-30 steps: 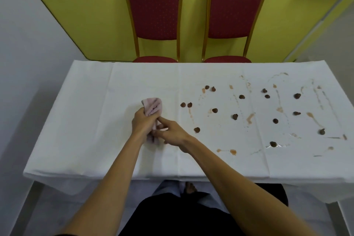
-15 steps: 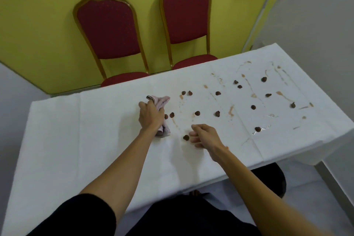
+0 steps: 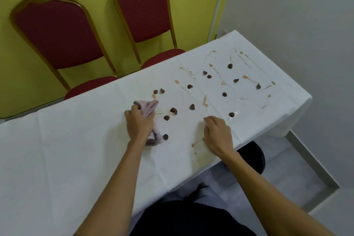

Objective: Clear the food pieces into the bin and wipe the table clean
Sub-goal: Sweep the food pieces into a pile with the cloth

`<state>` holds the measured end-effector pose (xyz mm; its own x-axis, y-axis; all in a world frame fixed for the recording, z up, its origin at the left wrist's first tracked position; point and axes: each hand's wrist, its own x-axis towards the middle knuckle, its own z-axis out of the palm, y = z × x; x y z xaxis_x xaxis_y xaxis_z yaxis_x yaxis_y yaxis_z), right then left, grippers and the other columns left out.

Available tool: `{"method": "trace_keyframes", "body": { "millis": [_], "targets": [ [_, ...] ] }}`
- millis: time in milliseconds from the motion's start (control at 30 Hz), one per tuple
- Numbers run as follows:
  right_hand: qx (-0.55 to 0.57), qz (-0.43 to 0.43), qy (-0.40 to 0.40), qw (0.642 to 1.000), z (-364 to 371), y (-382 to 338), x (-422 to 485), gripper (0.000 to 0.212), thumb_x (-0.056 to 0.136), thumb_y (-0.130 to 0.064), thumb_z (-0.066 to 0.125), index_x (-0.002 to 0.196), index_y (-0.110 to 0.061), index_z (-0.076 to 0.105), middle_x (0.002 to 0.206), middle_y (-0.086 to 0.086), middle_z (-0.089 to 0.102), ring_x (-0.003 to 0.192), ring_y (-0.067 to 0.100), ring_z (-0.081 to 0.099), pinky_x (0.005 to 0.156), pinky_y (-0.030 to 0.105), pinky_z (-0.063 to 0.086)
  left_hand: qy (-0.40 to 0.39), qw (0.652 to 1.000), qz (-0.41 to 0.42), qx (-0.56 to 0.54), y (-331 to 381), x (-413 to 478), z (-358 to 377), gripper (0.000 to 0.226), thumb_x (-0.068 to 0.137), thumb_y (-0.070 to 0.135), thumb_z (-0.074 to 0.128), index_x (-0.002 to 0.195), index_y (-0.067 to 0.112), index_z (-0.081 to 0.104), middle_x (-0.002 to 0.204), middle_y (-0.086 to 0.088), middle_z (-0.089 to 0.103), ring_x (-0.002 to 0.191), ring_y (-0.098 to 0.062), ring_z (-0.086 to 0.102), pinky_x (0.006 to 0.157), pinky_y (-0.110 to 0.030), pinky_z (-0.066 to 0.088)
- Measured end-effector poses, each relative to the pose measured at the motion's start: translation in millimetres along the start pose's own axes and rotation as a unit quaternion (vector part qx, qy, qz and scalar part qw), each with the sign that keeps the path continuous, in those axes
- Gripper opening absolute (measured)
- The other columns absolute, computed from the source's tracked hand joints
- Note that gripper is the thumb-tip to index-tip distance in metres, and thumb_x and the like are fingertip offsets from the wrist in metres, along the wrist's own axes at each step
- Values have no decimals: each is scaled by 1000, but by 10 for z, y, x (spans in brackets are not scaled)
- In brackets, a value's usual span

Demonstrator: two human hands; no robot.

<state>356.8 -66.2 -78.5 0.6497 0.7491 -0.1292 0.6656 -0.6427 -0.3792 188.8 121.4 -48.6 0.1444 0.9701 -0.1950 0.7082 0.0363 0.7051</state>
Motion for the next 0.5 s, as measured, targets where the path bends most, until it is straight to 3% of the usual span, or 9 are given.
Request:
{"method": "trace_keyframes", "body": {
  "millis": [67, 167, 367, 500],
  "targets": [
    [-51, -33, -45, 997, -8, 116, -9, 46, 106, -26, 31, 151, -15, 36, 161, 2, 28, 150, 25, 18, 119, 44, 22, 4, 999, -16, 30, -173, -100, -75, 58, 87, 44, 72, 127, 7, 53, 121, -13, 47, 101, -31, 61, 83, -37, 53],
    [-85, -60, -118, 988, 8, 307, -50, 57, 107, -31, 28, 159, -15, 11, 167, 0, 2, 154, 21, -4, 124, 44, 5, -23, 997, -14, 76, -280, -290, -9, 54, 88, 36, 67, 127, 5, 48, 126, -15, 43, 103, -34, 57, 82, -38, 49],
    [-81, -110, -112, 984, 60, 473, -93, 59, 106, -16, 23, 159, -14, -1, 166, 1, -8, 153, 19, -11, 124, 39, -5, -43, 994, -18, 102, 58, -370, 339, 41, 93, 21, 57, 127, 1, 47, 128, -18, 39, 102, -37, 57, 84, -44, 52],
    [-79, -160, -112, 978, -15, 636, -56, 58, 106, -17, 23, 159, -13, 1, 166, 1, -6, 153, 19, -9, 122, 37, -5, -79, 996, -50, 14, 434, -409, 629, 43, 96, 22, 54, 133, 0, 47, 134, -17, 36, 108, -37, 59, 91, -38, 51]
  ]
}}
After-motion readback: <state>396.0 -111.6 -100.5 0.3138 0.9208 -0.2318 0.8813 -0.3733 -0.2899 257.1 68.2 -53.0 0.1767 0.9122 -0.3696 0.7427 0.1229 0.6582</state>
